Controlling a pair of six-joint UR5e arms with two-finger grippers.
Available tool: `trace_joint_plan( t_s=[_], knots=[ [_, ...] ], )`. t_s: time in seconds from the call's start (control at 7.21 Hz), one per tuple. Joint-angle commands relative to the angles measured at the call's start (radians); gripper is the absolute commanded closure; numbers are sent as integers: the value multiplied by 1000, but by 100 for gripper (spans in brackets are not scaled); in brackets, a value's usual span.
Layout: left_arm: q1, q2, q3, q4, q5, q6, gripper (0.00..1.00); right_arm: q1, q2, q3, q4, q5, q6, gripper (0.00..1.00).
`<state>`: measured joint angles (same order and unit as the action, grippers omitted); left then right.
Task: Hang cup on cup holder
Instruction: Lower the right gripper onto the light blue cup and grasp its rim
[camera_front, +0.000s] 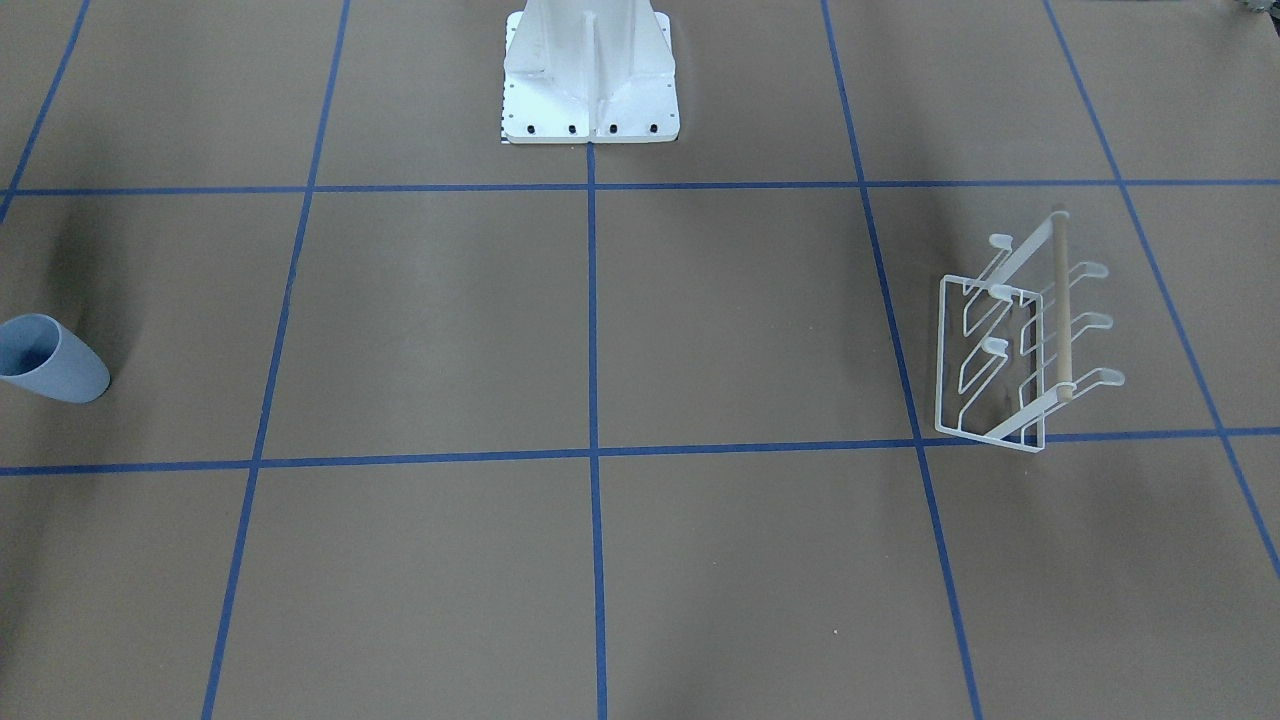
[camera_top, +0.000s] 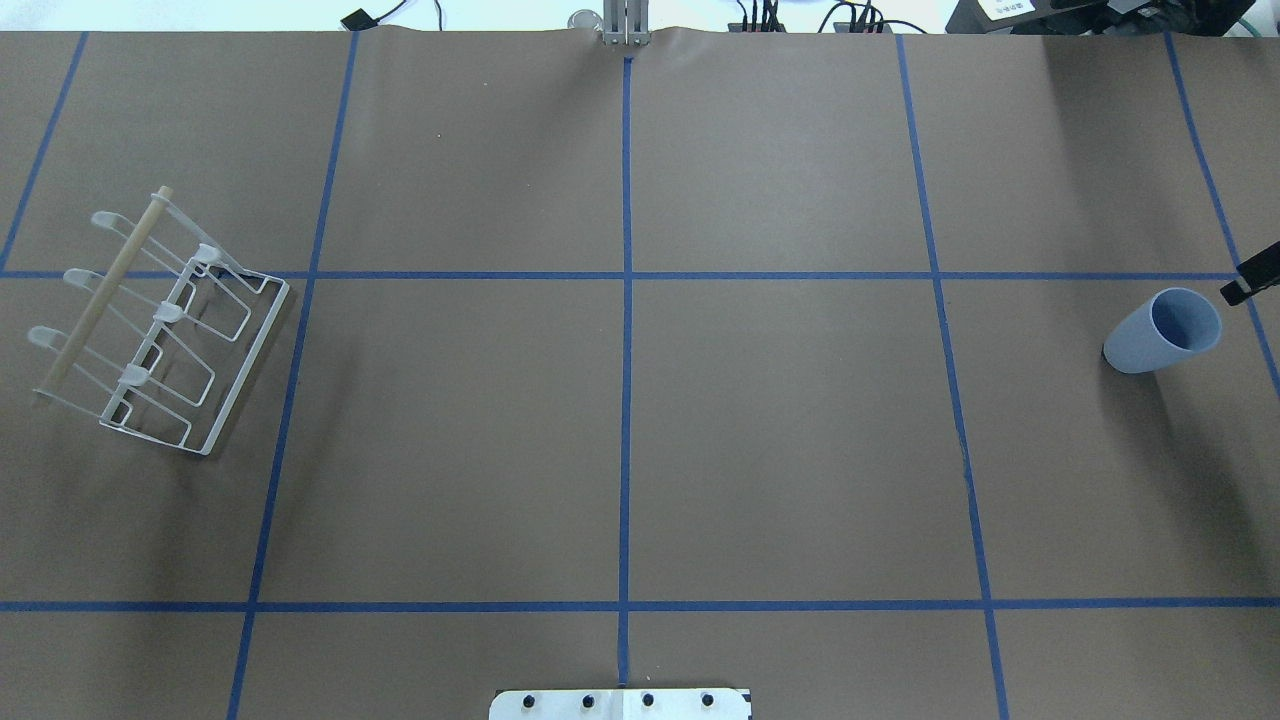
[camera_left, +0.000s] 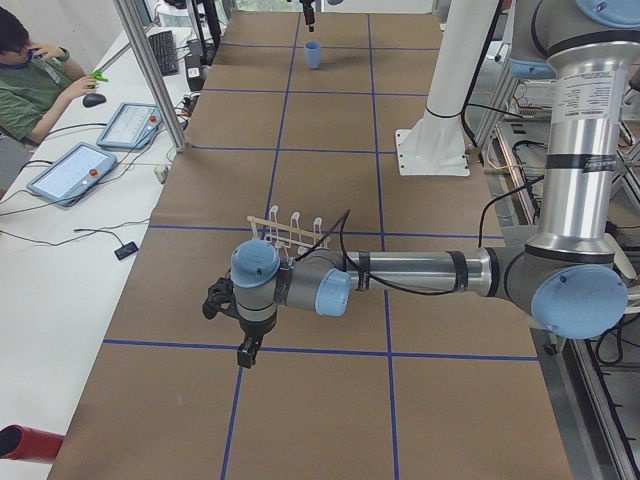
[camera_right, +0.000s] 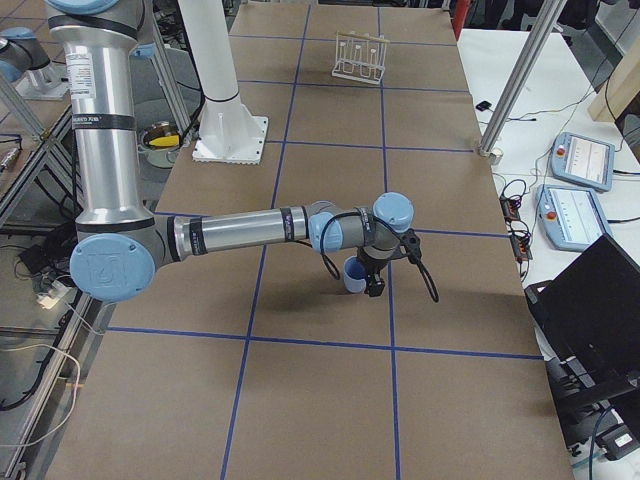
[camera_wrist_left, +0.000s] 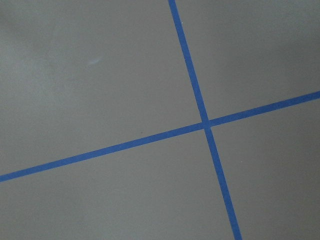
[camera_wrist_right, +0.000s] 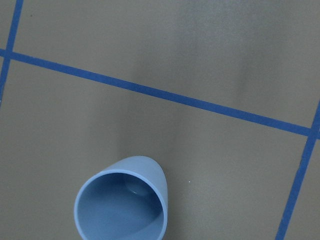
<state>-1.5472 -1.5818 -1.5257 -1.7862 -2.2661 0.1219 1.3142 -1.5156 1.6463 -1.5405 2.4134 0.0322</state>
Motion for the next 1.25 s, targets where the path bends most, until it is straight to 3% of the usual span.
trace_joint_plan(
  t_s=[0.0, 0.28, 0.69, 0.83, 0.97, 1.11],
  knots=[
    [-1, -6, 4, -1, -1, -10, 1, -27, 29, -32, -1, 0, 0, 0],
    [1, -7, 2, -1, -6, -24, 1, -41, 69, -103, -1, 1, 0, 0],
    [1, -7, 1, -1, -6, -24, 1, -68, 69, -121, -1, 3, 0, 0],
    [1, -7, 1, -1, -6, -24, 1, -82, 69, -125, -1, 3, 0, 5],
    [-1, -7, 1, -1, -6, -24, 1, -90, 69, -126, -1, 3, 0, 23],
    [-1, -7, 1, -1, -6, -24, 1, -95, 71, -125, 0, 3, 0, 53]
  ],
)
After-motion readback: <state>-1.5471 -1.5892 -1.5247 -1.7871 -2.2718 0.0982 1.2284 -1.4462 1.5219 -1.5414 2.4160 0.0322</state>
